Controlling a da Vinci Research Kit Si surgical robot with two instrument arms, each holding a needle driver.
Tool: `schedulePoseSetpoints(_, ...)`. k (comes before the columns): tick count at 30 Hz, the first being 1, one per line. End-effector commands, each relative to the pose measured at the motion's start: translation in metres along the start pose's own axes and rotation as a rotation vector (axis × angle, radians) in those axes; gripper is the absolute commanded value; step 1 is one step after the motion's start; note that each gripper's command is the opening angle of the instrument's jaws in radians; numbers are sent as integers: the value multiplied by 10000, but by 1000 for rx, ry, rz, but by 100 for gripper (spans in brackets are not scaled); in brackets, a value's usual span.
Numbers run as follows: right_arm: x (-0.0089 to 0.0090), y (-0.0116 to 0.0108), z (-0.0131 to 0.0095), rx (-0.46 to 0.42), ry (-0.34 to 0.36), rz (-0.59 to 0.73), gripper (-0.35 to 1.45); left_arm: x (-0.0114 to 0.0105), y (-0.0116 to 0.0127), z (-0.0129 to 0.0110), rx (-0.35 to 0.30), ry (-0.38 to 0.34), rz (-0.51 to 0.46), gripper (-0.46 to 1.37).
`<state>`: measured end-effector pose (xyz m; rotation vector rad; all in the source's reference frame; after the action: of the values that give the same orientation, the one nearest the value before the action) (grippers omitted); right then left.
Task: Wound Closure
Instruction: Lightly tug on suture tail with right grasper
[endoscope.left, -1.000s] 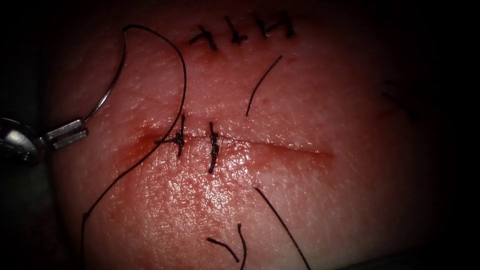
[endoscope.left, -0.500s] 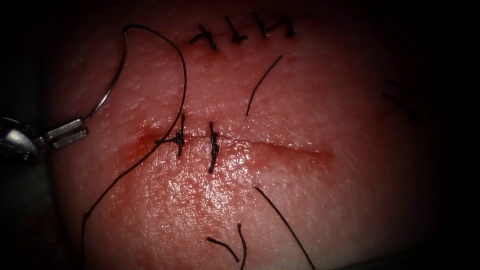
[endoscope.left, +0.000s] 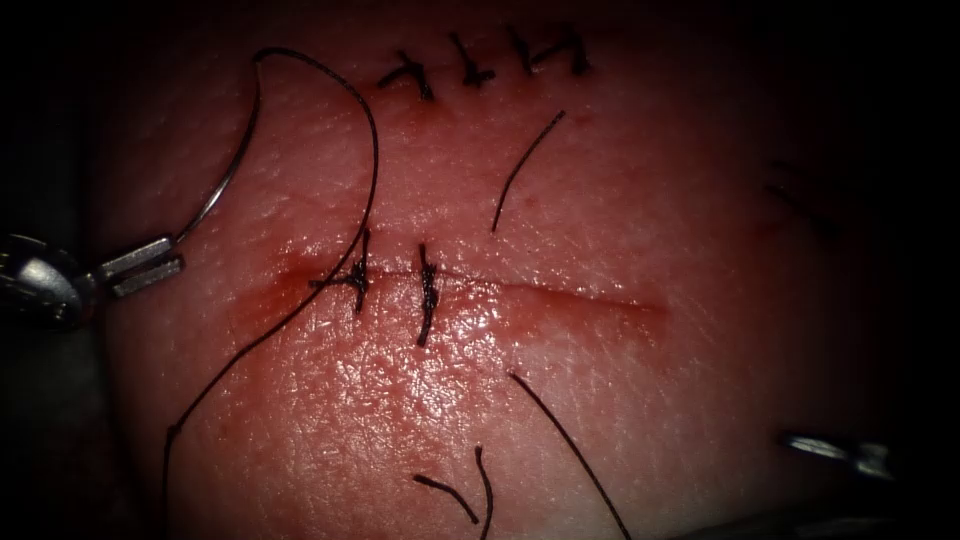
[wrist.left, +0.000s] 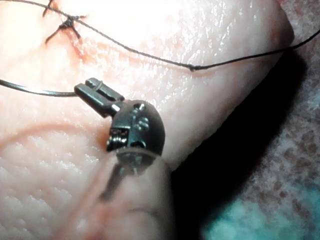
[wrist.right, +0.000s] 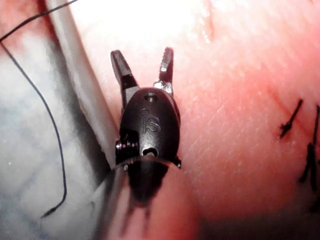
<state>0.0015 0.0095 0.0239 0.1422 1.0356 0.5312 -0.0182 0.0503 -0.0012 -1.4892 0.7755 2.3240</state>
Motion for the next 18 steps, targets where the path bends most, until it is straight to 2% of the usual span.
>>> schedulePoseSetpoints(1,0,-1,6,-11,-7,49,117,0,0,0,-8,1,0,-35)
schedulePoseSetpoints(9,7,29,50,-96,26,380,87,-1,0,-3,-9,2,1,-35)
schedulePoseSetpoints(14,12,46,73,-117,29,521,73,-1,1,-3,-9,2,2,-35)
schedulePoseSetpoints(18,18,56,92,-122,31,585,72,-1,1,-3,-8,3,3,-35)
